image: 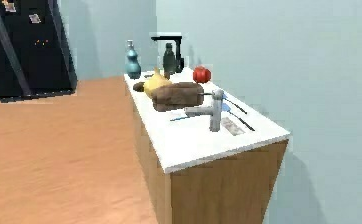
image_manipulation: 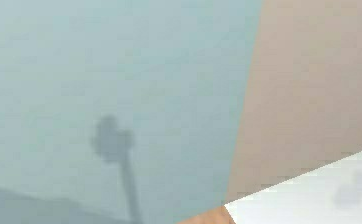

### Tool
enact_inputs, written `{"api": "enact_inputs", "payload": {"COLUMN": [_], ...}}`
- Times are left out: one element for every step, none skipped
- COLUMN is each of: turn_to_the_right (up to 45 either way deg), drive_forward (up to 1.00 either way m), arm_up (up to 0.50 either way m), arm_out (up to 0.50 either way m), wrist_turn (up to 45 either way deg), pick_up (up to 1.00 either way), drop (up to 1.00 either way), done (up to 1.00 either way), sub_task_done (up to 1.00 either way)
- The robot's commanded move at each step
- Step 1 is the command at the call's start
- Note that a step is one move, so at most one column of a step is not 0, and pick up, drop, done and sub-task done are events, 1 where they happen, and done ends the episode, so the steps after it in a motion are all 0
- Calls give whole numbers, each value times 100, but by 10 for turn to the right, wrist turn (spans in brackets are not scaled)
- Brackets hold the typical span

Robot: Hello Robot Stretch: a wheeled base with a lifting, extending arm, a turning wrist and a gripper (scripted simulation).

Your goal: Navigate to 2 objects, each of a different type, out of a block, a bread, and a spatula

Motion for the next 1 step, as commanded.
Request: {"api": "enact_inputs", "payload": {"turn_to_the_right": [0], "drive_forward": [0], "arm_up": [0], "arm_out": [0], "wrist_turn": [0], "pick_up": [0], "drop": [0], "done": [100], "sub_task_done": [0]}}
